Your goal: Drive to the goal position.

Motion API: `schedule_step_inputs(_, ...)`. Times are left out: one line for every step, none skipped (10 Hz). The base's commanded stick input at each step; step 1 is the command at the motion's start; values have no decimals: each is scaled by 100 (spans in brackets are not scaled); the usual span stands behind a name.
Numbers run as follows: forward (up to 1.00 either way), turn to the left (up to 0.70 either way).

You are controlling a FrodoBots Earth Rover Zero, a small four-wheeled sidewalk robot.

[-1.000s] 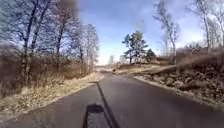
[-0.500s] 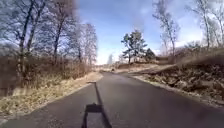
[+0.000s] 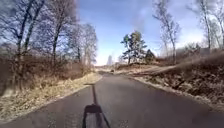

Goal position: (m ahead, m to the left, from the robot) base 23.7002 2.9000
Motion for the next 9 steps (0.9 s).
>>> schedule_step_inputs(85,0)
schedule_step_inputs(85,0)
schedule_step_inputs(85,0)
schedule_step_inputs(85,0)
schedule_step_inputs(85,0)
schedule_step_inputs(85,0)
schedule_step_inputs(85,0)
schedule_step_inputs(85,0)
schedule_step_inputs(85,0)
